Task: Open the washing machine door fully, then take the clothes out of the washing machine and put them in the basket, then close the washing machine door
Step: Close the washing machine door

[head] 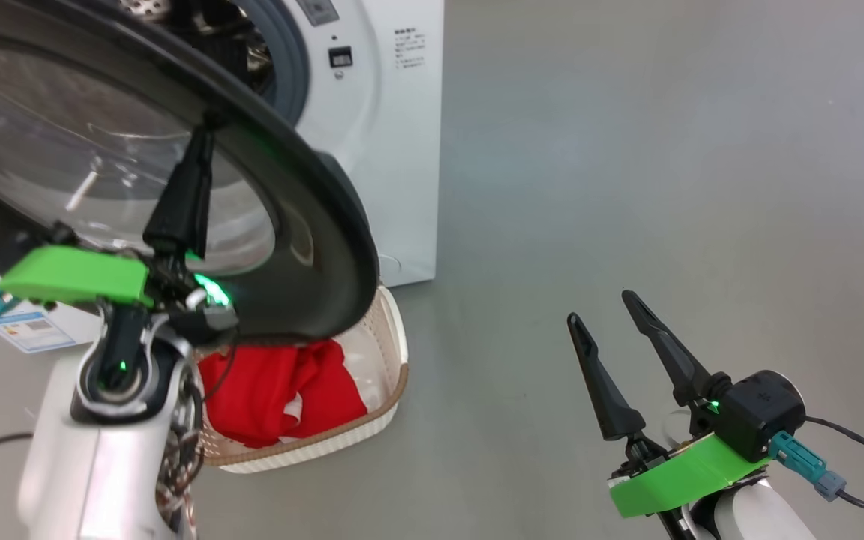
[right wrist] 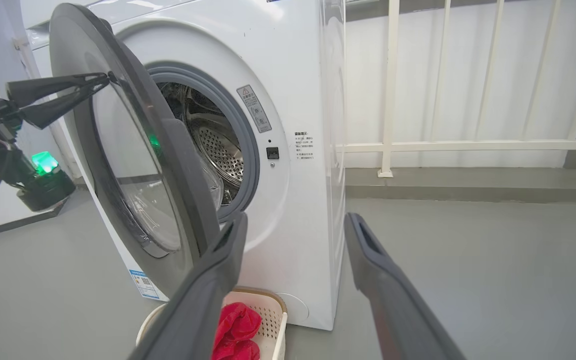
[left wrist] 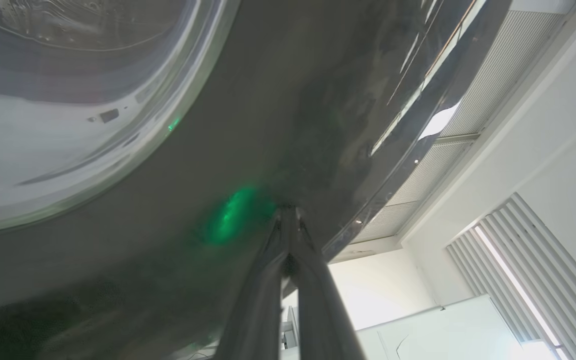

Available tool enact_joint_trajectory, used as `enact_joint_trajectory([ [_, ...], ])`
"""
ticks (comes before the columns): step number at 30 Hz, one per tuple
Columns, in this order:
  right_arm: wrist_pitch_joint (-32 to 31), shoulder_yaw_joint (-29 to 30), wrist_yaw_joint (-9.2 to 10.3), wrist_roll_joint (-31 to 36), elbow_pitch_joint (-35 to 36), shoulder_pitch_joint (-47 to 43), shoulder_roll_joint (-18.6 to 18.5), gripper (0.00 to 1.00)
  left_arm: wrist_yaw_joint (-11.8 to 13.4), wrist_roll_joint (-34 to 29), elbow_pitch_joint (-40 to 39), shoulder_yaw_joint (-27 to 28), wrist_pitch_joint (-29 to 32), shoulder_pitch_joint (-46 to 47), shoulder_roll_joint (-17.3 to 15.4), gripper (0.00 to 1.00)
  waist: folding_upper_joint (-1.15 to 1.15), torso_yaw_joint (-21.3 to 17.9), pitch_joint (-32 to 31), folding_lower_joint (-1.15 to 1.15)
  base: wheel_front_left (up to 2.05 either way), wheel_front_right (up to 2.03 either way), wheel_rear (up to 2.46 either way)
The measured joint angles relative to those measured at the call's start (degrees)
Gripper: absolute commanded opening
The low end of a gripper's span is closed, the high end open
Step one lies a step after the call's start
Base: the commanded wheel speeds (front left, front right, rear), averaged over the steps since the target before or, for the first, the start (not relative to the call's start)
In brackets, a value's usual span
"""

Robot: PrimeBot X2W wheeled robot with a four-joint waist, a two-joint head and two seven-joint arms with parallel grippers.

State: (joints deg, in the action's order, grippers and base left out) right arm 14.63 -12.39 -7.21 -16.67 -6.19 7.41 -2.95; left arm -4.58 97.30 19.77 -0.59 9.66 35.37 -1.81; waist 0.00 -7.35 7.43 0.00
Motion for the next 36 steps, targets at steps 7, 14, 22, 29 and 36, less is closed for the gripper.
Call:
enact_joint_trajectory([
  [7, 0.0, -0.03, 0.0, 0.0, 0.26, 0.37, 0.0, 1.0, -0.98, -0.52, 4.61, -0.42, -3.14, 5.53, 0.07, 0.0, 0.0, -1.6, 2.11, 0.0, 0.0, 0.0, 0.0],
  [14, 0.0, -0.16, 0.0, -0.01, 0.53, 1.53, 0.0, 1.0, -2.01, -1.7, 9.14, -0.1, -4.81, 10.07, 0.13, 0.0, 0.0, -3.45, 3.94, 0.0, 0.0, 0.0, 0.0],
  [22, 0.0, -0.21, 0.0, -0.02, 0.77, 2.64, 0.0, 1.0, -2.11, -3.09, 12.11, 0.44, -5.77, 13.5, -0.15, 0.0, 0.0, -5.84, 5.56, 0.0, 0.0, 0.0, 0.0],
  [29, 0.0, -0.16, 0.0, -0.42, 0.87, 2.69, 0.01, 1.0, -2.48, -3.68, 12.4, 0.64, -5.8, 14.35, -0.44, 0.0, 0.0, -7.5, 6.49, 0.0, 0.0, 0.0, 0.0],
  [36, 0.0, 0.32, 0.0, -0.42, 1.09, 2.7, 0.0, 1.0, -2.49, -4.07, 11.47, 0.63, -5.63, 14.3, -0.47, 0.0, 0.0, -7.25, 6.73, 0.0, 0.0, 0.0, 0.0],
])
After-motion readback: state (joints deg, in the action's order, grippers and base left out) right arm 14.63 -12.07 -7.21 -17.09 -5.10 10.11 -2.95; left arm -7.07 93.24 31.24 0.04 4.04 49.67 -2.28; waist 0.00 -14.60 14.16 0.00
